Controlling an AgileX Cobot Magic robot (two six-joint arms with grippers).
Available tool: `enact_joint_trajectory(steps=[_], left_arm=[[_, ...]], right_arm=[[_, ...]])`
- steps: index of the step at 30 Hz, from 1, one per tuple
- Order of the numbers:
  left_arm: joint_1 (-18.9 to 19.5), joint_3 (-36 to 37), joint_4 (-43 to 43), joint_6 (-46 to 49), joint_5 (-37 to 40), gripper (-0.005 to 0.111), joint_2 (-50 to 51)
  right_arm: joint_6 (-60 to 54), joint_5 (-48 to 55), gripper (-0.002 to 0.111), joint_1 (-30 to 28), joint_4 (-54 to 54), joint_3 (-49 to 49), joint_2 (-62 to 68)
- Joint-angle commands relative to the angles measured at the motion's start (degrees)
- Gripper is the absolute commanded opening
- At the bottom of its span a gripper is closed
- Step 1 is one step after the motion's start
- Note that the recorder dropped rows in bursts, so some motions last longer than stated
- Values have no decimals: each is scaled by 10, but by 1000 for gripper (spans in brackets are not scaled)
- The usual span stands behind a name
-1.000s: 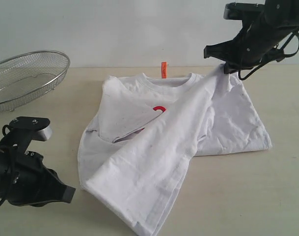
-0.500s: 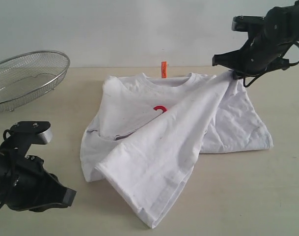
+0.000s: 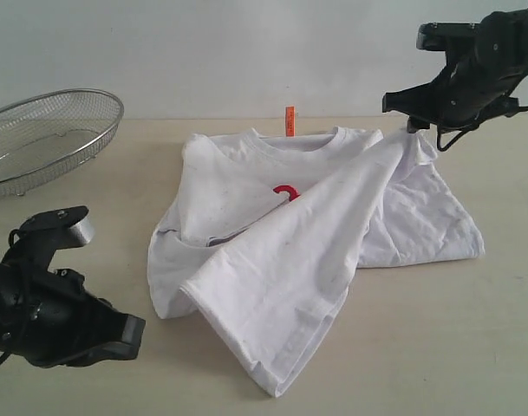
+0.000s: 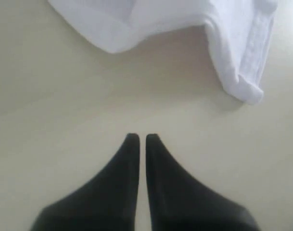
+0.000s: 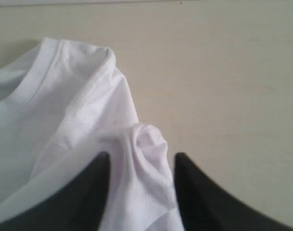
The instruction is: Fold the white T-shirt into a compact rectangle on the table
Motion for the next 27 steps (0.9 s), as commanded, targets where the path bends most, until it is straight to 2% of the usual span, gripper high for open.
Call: enact_joint_trajectory(steps=[1, 4, 7, 10, 13, 16, 21, 27], left_arm=[[-1, 2, -107, 73, -2, 5, -2], [-1, 1, -186, 141, 10, 5, 23], [-1, -5, -299, 281, 82, 6, 62], [-1, -17, -380, 379, 168, 16, 101], [-1, -31, -389, 386, 174, 31, 133], [-1, -33, -389, 388, 160, 41, 157], [-1, -52, -391, 398, 155, 44, 196], [-2, -118, -391, 398, 174, 44, 269]], right_arm=[[7, 8, 76, -4, -3, -4, 3], [8, 17, 77, -4, -3, -4, 3], [8, 21, 77, -4, -3, -4, 2], [8, 24, 77, -4, -5, -4, 1], [5, 30, 77, -4, -5, -4, 1], [5, 31, 77, -4, -5, -4, 1], [5, 47, 77, -4, -5, -20, 1], [4, 75, 77, -4, -5, -54, 1]])
